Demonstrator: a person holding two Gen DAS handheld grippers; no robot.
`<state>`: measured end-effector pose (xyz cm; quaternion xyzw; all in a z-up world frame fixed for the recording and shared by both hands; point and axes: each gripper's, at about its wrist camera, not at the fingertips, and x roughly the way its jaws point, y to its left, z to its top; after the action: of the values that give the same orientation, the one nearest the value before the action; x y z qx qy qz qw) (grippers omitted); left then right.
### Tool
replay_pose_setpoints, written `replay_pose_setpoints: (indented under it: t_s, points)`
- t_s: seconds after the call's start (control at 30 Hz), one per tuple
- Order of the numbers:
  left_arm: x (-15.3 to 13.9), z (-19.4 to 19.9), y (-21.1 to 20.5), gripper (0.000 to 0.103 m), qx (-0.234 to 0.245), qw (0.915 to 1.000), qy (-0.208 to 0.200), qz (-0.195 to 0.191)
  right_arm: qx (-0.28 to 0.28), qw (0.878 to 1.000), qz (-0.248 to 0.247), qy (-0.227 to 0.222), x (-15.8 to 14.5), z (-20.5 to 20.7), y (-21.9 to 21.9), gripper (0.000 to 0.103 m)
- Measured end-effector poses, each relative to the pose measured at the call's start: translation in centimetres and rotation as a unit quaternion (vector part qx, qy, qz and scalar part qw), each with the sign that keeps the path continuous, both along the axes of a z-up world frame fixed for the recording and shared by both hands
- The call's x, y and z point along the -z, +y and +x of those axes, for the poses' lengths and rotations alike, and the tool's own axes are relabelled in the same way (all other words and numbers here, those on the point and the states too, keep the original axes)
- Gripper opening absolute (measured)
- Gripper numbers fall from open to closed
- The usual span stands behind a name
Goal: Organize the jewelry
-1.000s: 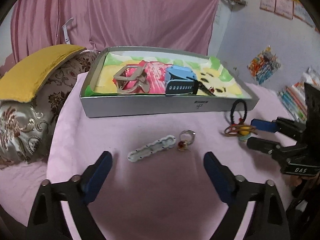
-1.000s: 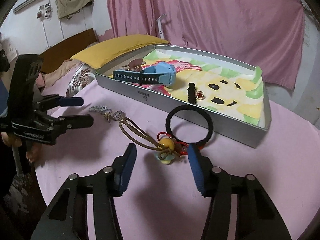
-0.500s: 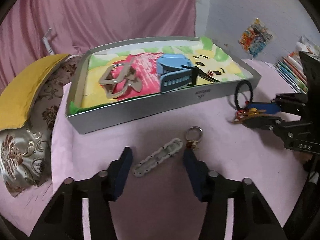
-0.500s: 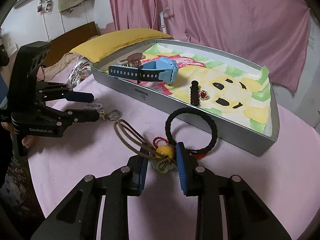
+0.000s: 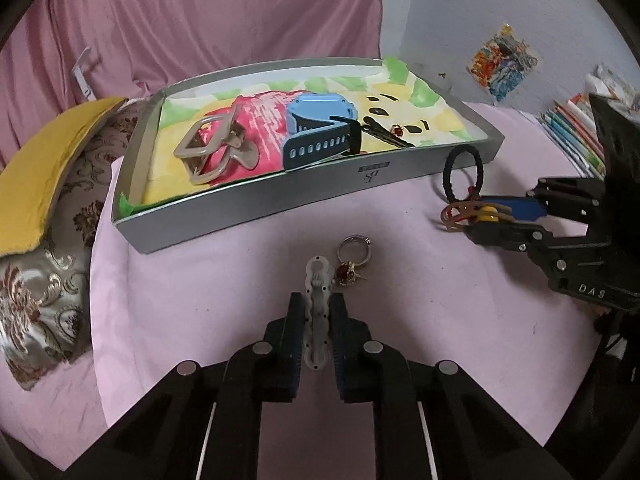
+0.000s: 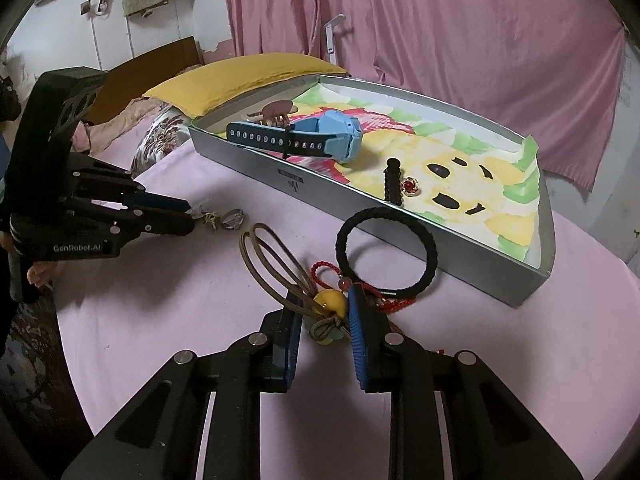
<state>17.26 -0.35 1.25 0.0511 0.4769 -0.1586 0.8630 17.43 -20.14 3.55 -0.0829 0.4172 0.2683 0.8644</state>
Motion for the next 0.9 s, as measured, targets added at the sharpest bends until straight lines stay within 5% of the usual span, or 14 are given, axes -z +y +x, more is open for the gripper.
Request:
replay_pose_setpoints:
  t_s: [0.43, 0.67, 0.9]
  points:
    - [-0.2, -2.3, 0.6, 0.012, -0.04, 0.9957, -0.027, -0.079, -0.008, 0.999, 0.031, -0.026, -1.0, -1.4, -0.1, 0.016]
    - [-1.9, -3.2, 0.3, 0.012, -0.065, 0.9867, -0.11, -0.1, 0.01, 0.994, 0.077, -0.076, -2.8, -2.2, -0.4, 0.016]
    - [-4.1, -3.9, -0.5, 0.012, -0.089, 0.9656, -0.222, -0.102, 0.047, 0.98, 0.113, -0.16, -4.7, -3.1, -0.3, 0.016]
